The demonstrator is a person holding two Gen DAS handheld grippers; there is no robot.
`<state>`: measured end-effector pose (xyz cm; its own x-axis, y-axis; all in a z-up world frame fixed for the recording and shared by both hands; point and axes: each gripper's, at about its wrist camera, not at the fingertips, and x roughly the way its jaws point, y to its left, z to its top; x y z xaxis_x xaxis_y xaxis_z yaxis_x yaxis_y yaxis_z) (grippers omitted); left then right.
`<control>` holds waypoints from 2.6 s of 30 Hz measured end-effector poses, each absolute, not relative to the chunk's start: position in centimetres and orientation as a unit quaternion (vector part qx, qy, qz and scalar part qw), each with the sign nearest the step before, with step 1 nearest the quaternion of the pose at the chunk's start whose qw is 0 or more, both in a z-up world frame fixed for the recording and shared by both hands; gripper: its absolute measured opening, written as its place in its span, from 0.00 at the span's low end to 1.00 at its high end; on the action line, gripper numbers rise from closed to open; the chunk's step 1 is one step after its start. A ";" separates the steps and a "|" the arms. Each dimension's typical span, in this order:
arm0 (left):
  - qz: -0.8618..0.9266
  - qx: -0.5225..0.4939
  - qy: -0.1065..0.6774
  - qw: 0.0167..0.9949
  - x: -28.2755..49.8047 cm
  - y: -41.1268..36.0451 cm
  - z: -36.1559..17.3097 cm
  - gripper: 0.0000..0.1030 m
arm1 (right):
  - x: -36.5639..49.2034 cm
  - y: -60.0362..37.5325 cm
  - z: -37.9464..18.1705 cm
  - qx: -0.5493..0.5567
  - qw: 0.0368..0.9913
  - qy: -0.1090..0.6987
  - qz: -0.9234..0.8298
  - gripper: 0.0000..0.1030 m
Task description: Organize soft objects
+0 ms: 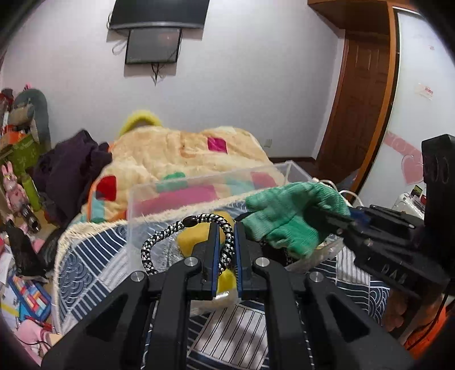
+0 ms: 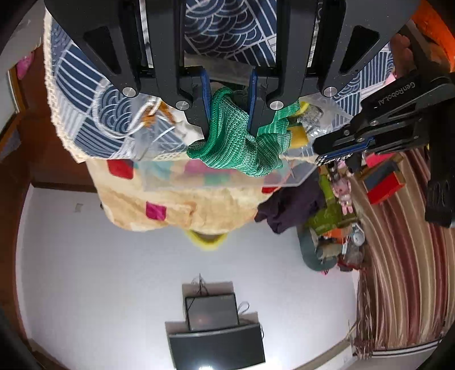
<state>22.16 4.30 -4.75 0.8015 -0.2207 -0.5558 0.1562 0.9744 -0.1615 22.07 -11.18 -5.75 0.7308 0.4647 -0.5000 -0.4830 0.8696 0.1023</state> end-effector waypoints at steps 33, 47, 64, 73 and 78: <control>-0.093 -0.068 0.214 0.970 12.5 3.8 0.8 0.40 | 14.4 -14.1 -0.5 -0.041 0.948 0.187 0.254 0.58; -0.056 -0.050 0.126 0.989 4.0 2.6 3.9 0.87 | 9.2 -16.8 1.1 0.007 0.954 0.135 0.269 0.89; -0.025 -0.033 0.124 0.991 3.1 1.9 2.1 0.98 | 7.8 -17.0 -0.6 -0.013 0.962 0.135 0.239 1.00; -0.025 -0.029 0.132 0.991 3.5 1.5 1.6 0.98 | 7.8 -17.1 -0.8 -0.011 0.961 0.139 0.240 1.00; -0.026 -0.026 0.133 0.990 3.5 1.3 1.6 0.99 | 7.8 -17.1 -0.8 -0.011 0.961 0.138 0.240 1.00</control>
